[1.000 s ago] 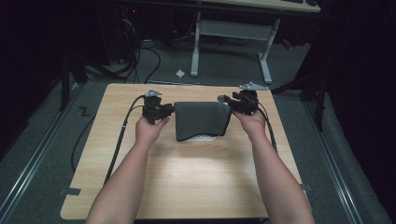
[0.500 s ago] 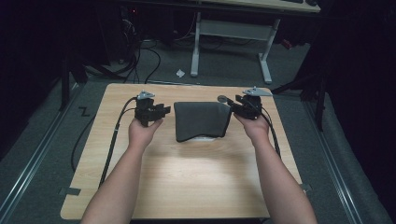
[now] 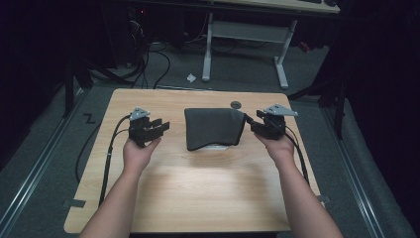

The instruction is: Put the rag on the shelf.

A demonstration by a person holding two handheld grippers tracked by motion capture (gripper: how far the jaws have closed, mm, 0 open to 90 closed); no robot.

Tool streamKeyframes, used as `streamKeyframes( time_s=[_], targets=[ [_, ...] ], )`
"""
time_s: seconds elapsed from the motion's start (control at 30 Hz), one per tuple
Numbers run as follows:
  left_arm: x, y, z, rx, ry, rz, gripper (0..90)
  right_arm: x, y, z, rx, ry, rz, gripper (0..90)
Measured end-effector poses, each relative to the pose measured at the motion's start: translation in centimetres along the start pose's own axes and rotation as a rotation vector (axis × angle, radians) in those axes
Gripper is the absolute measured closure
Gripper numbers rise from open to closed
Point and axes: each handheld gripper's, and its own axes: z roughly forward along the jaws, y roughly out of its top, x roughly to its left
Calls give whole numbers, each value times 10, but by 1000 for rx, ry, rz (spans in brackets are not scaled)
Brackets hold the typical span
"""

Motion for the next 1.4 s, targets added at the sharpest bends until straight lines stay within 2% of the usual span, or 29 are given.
streamKeyframes(
  time_s=[0.03, 0.1, 0.17, 0.2, 0.27, 0.37, 0.4, 0.5, 0.57, 0.6, 0.67, 0.77, 0.83, 0.87, 0.9, 0.93, 1.0, 1.1, 1.2, 1.27, 1.4],
  targets=[
    [-1, -3, -4, -7, -1, -1, 573, 1, -2, -4, -17, -7, -4, 504],
    [-3, -9, -11, -10, -1, -1, 568, 3, -5, -10, 5, -3, -6, 494],
    [-6, -15, -17, -8, 2, 8, 563, 6, -9, -18, -18, -7, -7, 500],
    [-8, -18, -20, -10, 3, 12, 560, 8, -11, -21, -13, -6, -9, 495],
    [-12, -24, -27, -12, -5, 14, 550, 13, -13, -27, 7, -20, -40, 488],
    [-21, -35, -35, -3, -15, 31, 538, 23, -22, -37, -7, -18, -61, 479],
    [-24, -40, -37, 8, -19, 39, 534, 28, -25, -40, -12, -16, -66, 478],
    [-34, -54, -43, 28, -36, 46, 527, 43, -37, -48, 20, 1, -89, 452],
    [-40, -65, -47, 45, -48, 47, 522, 56, -49, -54, 2, 10, -101, 454],
    [-43, -70, -48, 54, -62, 40, 521, 62, -54, -56, 10, 15, -110, 453],
    [-52, -82, -49, 89, -79, 53, 512, 74, -66, -58, 35, 29, -123, 449],
    [-69, -105, -51, 120, -108, 69, 500, 92, -83, -63, 65, 62, -118, 442],
    [-80, -124, -51, 133, -98, 83, 503, 103, -102, -65, 74, 78, -97, 445],
    [-86, -127, -48, 182, -113, 106, 500, 107, -114, -66, 76, 60, -108, 473],
    [-90, -127, -46, 204, -119, 138, 495, 111, -121, -66, 112, 72, -107, 462],
    [-96, -126, -46, 194, -111, 177, 487, 112, -123, -65, 139, 95, -110, 446],
    [-98, -122, -45, 189, -116, 192, 482, 115, -128, -65, 143, 102, -133, 458],
    [-94, -121, -43, 189, -133, 158, 478, 114, -126, -62, 148, 109, -120, 455],
    [-89, -123, -44, 200, -117, 155, 475, 113, -126, -60, 152, 108, -126, 454],
    [-85, -124, -43, 194, -119, 125, 476, 111, -129, -59, 164, 116, -121, 454],
    [-83, -127, -39, 216, -104, 121, 474, 106, -131, -56, 180, 114, -109, 454]
  ],
)
